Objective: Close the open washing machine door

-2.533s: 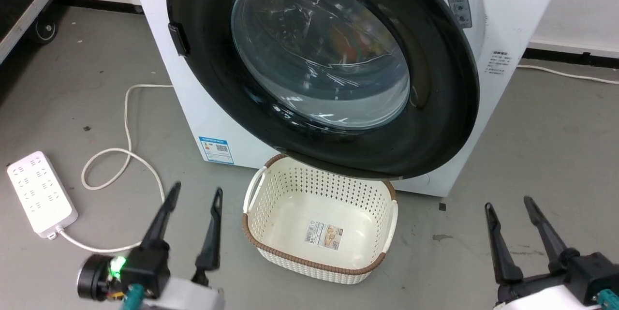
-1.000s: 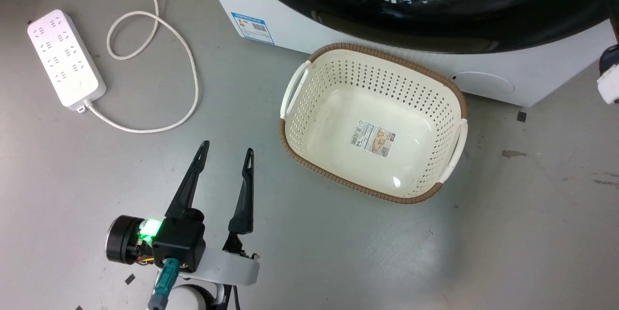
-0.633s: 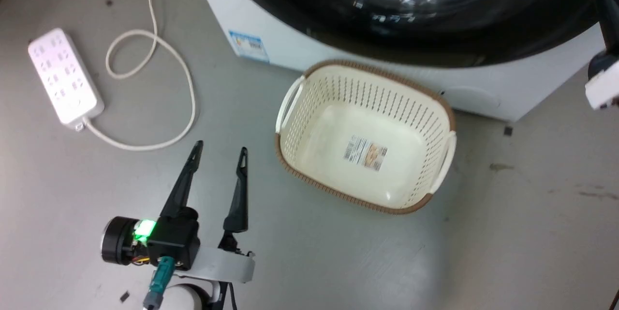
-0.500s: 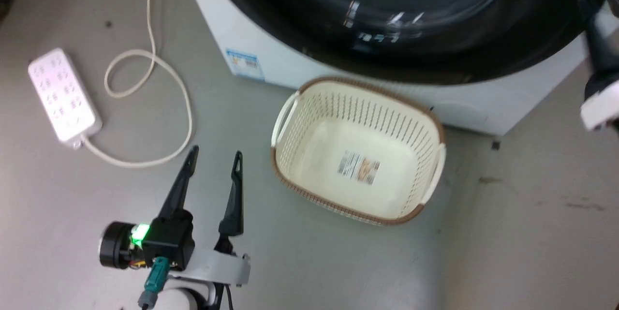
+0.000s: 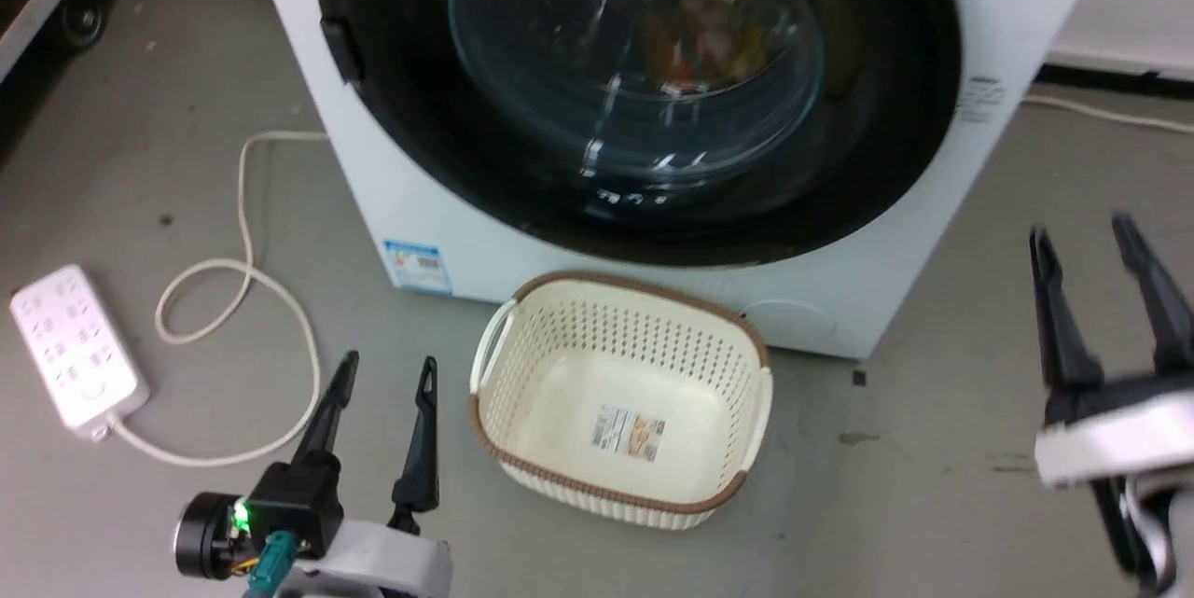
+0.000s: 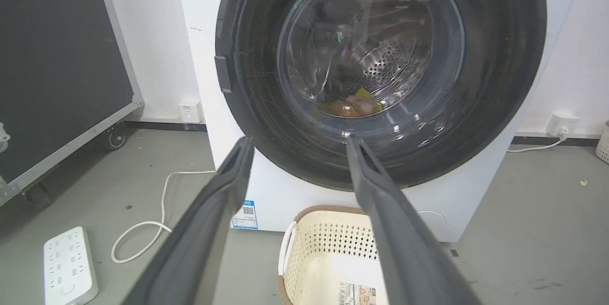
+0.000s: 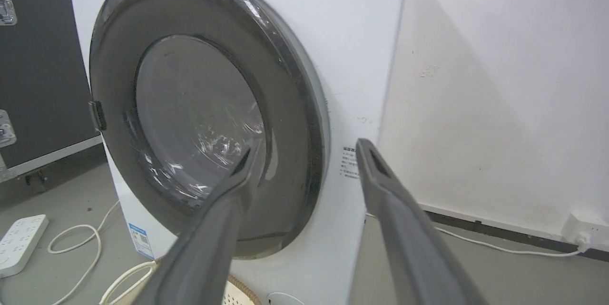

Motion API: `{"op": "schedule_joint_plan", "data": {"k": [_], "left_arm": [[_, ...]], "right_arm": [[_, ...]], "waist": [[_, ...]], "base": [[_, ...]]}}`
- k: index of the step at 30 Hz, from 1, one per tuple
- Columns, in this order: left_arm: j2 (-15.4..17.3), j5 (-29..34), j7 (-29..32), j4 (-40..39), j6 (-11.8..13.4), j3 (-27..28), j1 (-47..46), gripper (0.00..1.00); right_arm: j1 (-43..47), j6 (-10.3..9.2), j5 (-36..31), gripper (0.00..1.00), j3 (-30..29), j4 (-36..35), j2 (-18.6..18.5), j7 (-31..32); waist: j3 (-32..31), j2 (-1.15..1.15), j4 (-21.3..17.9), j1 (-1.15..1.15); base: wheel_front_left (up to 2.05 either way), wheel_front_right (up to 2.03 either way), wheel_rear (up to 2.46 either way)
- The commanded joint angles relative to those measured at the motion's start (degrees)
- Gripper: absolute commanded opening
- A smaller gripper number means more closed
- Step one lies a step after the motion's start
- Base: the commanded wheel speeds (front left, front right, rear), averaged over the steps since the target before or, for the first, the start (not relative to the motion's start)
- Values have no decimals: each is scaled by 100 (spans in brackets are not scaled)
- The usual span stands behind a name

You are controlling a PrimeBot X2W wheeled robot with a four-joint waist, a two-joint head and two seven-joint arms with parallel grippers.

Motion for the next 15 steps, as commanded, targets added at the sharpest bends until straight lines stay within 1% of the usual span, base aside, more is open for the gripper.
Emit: {"op": "schedule_joint_plan", "data": {"k": [1,2,3,4,5,7,15], "left_arm": [[15,24,-31,12,-14,7,60,100],[16,30,-31,49,-46,1,92,100],[16,30,-31,49,-46,1,92,100],[23,34,-31,118,-70,-1,159,100],[23,34,-31,118,-70,-1,159,100],[58,78,-31,167,-99,-21,292,100],[54,168,-31,248,-80,-83,297,100]], "right_arm": [[91,-4,-20,100,-18,-26,35,-24],[435,-4,-209,100,-236,-283,258,-24],[435,-4,-209,100,-236,-283,258,-24],[784,-4,-377,100,-386,-490,494,-24],[784,-4,-377,100,-386,-490,494,-24],[1340,-4,-487,100,-464,-720,782,-10],[2016,-4,-712,100,-374,-693,957,-4]], "waist": [[-101,0,-92,2],[-145,0,-114,2],[-145,0,-114,2],[-252,0,-143,2],[-252,0,-143,2],[-372,0,-182,2],[-434,0,-226,2]], "base": [[0,0,0],[0,0,0],[0,0,0],[0,0,0],[0,0,0],[0,0,0],[0,0,0]]}}
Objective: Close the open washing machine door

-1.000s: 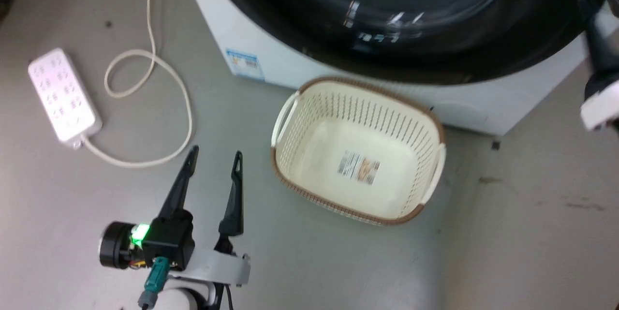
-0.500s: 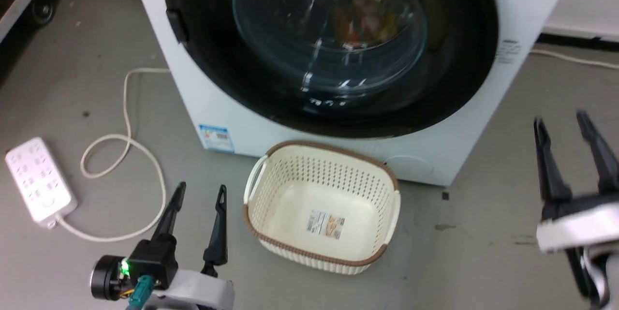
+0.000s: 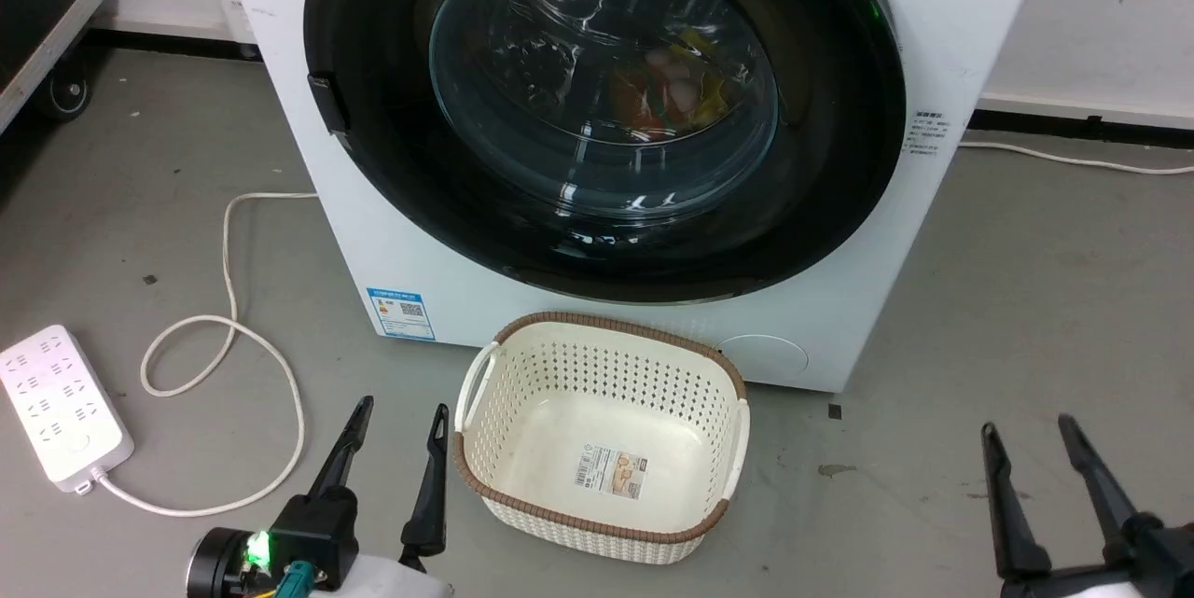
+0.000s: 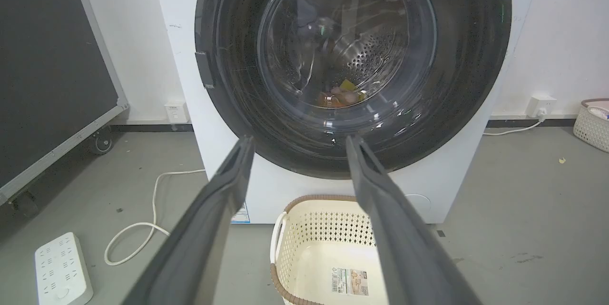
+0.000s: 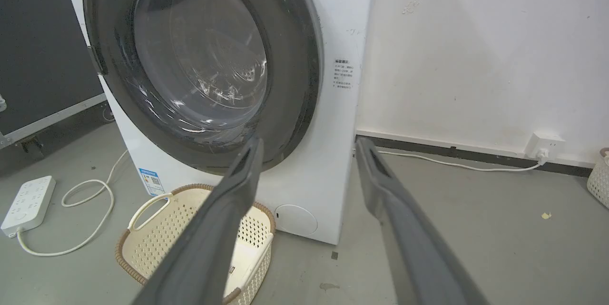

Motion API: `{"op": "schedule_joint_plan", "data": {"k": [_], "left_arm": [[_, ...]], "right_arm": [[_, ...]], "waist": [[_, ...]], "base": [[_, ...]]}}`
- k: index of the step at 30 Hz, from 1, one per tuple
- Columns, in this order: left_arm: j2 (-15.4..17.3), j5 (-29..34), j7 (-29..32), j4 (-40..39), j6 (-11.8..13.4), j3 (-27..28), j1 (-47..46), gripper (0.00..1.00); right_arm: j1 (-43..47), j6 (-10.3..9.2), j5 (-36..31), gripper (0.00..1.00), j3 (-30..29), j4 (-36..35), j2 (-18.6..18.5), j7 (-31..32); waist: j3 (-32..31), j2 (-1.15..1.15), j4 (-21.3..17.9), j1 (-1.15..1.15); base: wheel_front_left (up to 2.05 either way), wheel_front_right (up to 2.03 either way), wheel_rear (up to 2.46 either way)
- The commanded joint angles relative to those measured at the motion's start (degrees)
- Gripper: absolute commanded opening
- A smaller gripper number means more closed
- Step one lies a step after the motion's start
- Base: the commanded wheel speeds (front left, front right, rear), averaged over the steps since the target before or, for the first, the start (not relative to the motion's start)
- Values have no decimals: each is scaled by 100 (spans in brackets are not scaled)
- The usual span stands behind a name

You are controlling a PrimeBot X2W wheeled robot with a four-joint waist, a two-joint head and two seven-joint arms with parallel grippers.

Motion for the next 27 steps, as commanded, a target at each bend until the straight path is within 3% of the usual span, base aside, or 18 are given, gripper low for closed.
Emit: {"op": "schedule_joint_plan", "data": {"k": [1,11,12,27], "left_arm": [[15,23,-31,19,21,-4,13,100],[45,7,-32,186,-21,-27,23,100],[14,-6,2,176,-23,-35,-1,0],[-34,55,173,92,-16,55,-7,0]], "right_arm": [[115,-4,-57,100,2,21,45,-15],[123,-4,-137,100,-66,32,151,-31],[93,0,-109,0,-62,44,131,-4],[13,0,-148,0,23,36,141,167]], "waist": [[-11,0,-13,0],[-89,0,-60,0],[-90,0,-61,0],[-93,0,-73,0]], "base": [[0,0,0],[0,0,0],[0,0,0],[0,0,0]]}}
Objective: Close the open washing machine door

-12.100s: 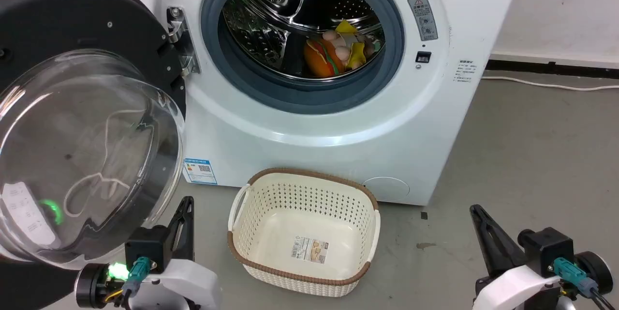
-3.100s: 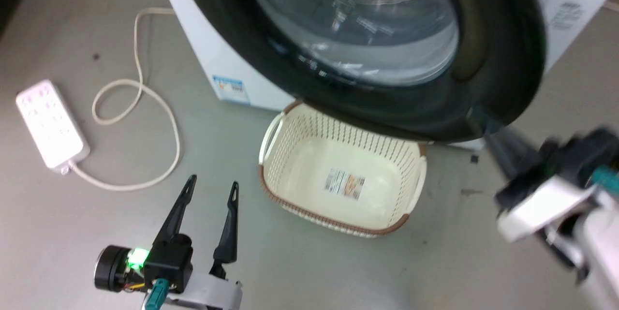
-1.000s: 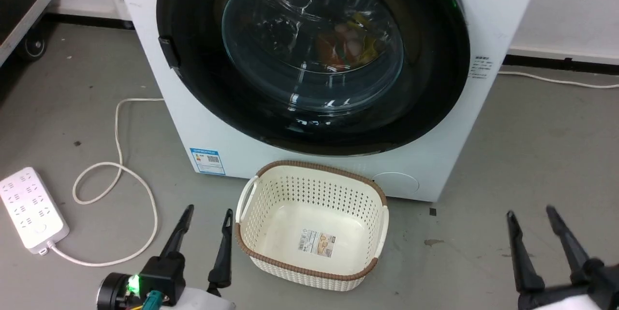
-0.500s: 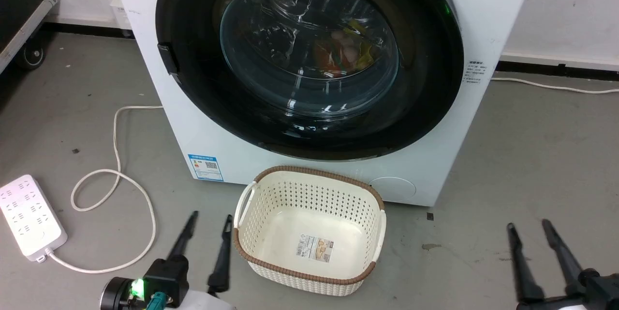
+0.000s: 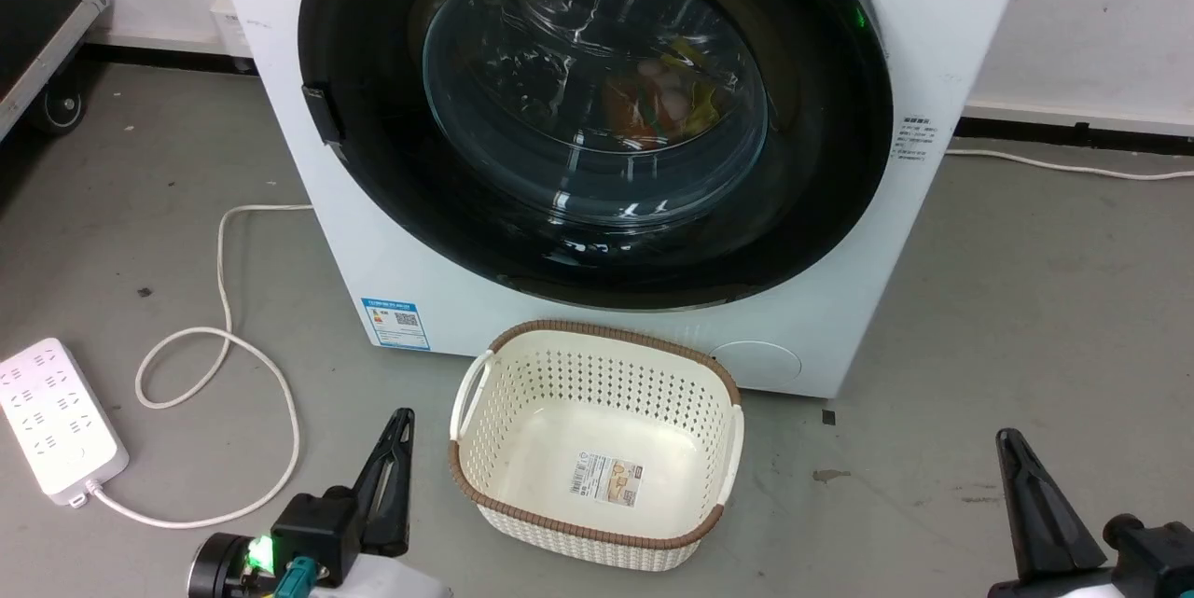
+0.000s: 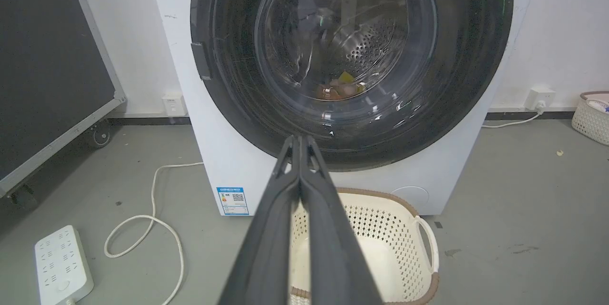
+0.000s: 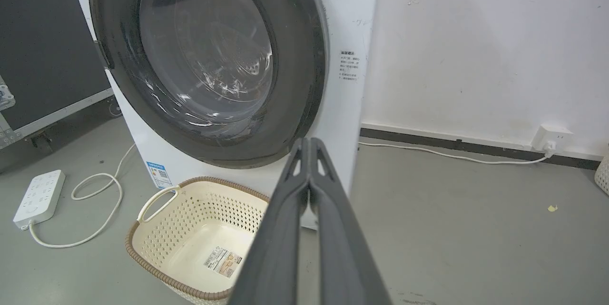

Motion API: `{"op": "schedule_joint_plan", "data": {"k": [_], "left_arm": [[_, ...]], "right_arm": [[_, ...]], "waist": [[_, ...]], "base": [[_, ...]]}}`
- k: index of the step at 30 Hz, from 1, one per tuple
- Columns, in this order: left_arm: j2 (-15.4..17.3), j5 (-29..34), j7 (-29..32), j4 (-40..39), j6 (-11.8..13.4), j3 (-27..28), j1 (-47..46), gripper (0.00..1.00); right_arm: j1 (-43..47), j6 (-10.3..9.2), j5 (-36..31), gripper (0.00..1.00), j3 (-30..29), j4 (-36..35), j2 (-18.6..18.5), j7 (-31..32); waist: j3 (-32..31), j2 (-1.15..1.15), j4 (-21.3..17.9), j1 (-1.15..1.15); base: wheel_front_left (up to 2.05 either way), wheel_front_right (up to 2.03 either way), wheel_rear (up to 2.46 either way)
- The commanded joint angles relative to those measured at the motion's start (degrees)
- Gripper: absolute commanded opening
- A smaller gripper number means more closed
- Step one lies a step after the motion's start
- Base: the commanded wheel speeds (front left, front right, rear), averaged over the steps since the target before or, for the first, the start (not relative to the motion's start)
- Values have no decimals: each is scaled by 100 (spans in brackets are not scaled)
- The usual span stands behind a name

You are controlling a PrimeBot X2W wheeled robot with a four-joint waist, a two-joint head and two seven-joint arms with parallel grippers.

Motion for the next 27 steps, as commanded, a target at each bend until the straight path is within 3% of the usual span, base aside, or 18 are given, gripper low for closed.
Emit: {"op": "schedule_joint_plan", "data": {"k": [1,27], "left_arm": [[-15,50,28,-30,1,17,-6,0],[-98,168,356,-191,4,192,-17,0]], "right_arm": [[-78,-1,-42,0,19,-10,11,28],[-230,-2,-120,0,180,-30,32,357]], "waist": [[0,0,-1,0],[-6,0,-24,0]], "base": [[0,0,0],[0,0,0]]}}
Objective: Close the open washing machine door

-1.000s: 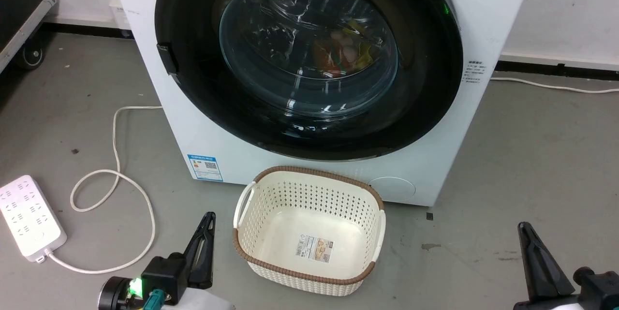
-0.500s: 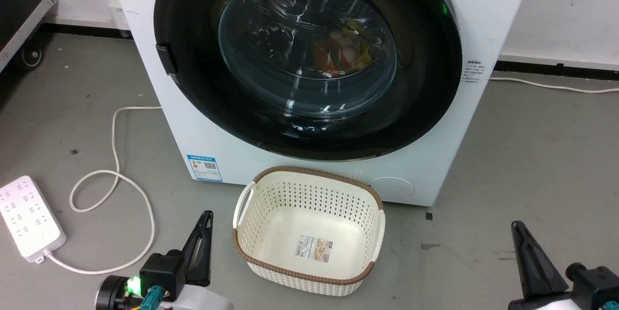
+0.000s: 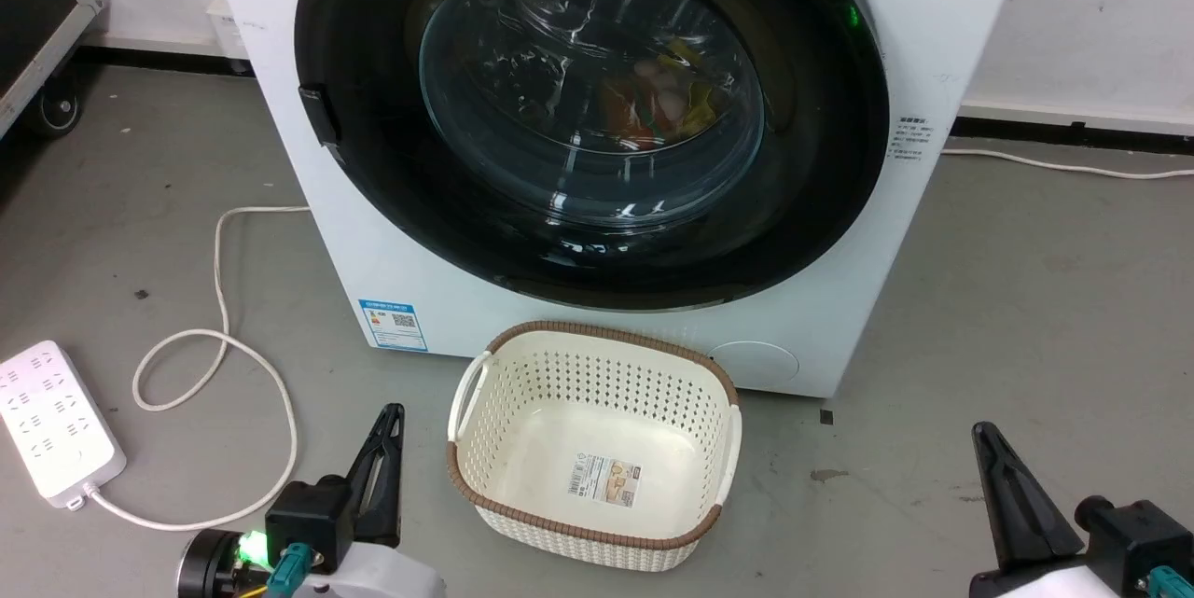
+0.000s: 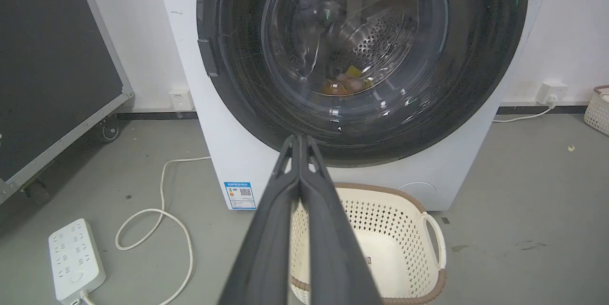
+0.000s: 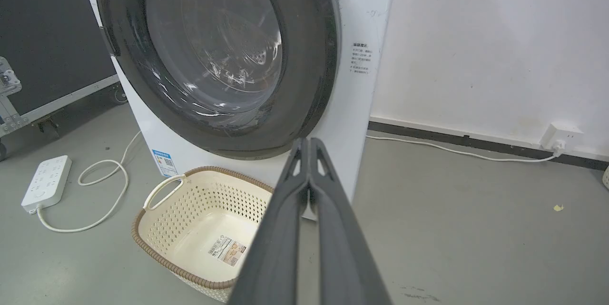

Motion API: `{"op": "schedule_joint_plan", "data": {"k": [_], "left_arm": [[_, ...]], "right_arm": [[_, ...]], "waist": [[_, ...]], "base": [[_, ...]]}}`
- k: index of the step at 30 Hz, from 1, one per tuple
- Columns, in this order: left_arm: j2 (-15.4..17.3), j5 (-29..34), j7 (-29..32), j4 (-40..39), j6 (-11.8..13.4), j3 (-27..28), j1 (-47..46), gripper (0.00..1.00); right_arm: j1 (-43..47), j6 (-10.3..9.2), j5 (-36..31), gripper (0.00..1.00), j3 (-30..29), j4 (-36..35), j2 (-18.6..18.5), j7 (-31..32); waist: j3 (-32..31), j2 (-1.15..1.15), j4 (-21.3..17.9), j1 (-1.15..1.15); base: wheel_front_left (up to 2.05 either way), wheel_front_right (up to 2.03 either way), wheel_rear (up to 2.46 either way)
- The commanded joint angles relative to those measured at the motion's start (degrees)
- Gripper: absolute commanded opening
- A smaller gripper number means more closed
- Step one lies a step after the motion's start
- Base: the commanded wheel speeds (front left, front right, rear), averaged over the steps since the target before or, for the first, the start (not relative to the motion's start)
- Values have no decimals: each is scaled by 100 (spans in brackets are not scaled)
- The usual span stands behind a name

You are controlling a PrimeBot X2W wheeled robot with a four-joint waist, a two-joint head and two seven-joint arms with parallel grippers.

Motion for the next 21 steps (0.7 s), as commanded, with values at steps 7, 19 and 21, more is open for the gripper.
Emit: {"op": "schedule_joint_plan", "data": {"k": [7,19,21], "left_arm": [[-47,50,98,-72,5,58,-20,0],[-83,100,239,-141,7,133,-24,0],[-89,109,263,-153,7,145,-25,0]], "right_arm": [[-144,-2,-40,0,59,-29,32,101],[-209,-3,-73,0,128,-38,40,242],[-220,-3,-79,0,139,-39,42,265]], "waist": [[-1,0,-6,0],[-4,0,-16,0],[-4,0,-18,0]], "base": [[0,0,0],[0,0,0],[0,0,0]]}}
